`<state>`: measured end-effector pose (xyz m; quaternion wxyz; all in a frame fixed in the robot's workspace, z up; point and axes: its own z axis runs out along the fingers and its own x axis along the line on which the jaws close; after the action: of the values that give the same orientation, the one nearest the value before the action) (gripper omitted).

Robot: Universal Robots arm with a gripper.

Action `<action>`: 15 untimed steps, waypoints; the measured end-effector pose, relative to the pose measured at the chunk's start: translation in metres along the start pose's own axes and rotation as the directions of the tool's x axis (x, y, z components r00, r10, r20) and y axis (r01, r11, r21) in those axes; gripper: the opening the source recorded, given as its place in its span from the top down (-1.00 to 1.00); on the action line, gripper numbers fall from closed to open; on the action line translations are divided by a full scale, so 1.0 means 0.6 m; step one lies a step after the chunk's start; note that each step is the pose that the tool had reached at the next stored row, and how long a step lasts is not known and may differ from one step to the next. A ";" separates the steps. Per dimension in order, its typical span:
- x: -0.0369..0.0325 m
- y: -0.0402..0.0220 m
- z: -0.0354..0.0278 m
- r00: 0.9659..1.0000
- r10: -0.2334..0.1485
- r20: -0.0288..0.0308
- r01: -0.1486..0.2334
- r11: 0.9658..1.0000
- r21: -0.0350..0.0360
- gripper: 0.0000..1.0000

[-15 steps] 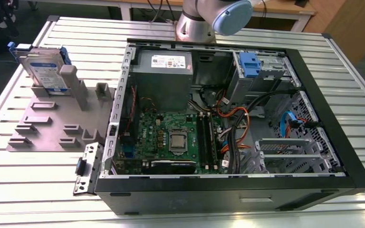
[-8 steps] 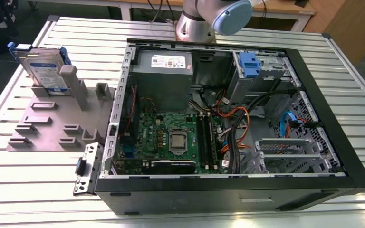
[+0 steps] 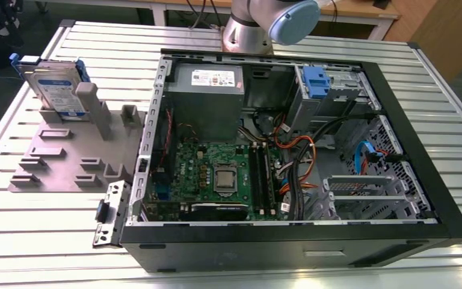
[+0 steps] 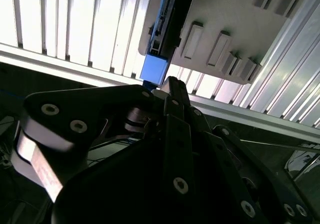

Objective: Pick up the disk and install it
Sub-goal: 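Pick up the disk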

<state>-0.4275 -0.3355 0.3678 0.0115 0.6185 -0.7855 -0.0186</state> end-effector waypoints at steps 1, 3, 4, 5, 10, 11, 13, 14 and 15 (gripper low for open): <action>0.000 0.000 0.000 1.000 0.000 0.000 0.000 1.000 0.000 0.79; 0.000 0.000 0.000 1.000 -0.002 0.000 0.002 1.000 0.000 0.79; 0.000 0.000 0.002 1.000 -0.017 0.000 0.017 1.000 0.001 0.79; 0.000 0.001 0.004 1.000 -0.018 0.000 0.018 1.000 0.005 0.79; 0.003 0.010 0.010 1.000 -0.019 0.010 0.018 0.999 0.045 0.79; 0.003 0.011 0.011 1.000 -0.019 0.012 0.019 0.999 0.047 0.79; 0.003 0.012 0.013 1.000 -0.021 0.015 0.021 0.999 0.047 0.79; 0.003 0.012 0.013 1.000 -0.023 0.015 0.022 0.999 0.046 0.79; 0.003 0.012 0.013 1.000 -0.024 0.015 0.023 0.999 0.046 0.79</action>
<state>-0.4350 -0.3355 0.3602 -0.0090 0.6276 -0.7785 -0.0054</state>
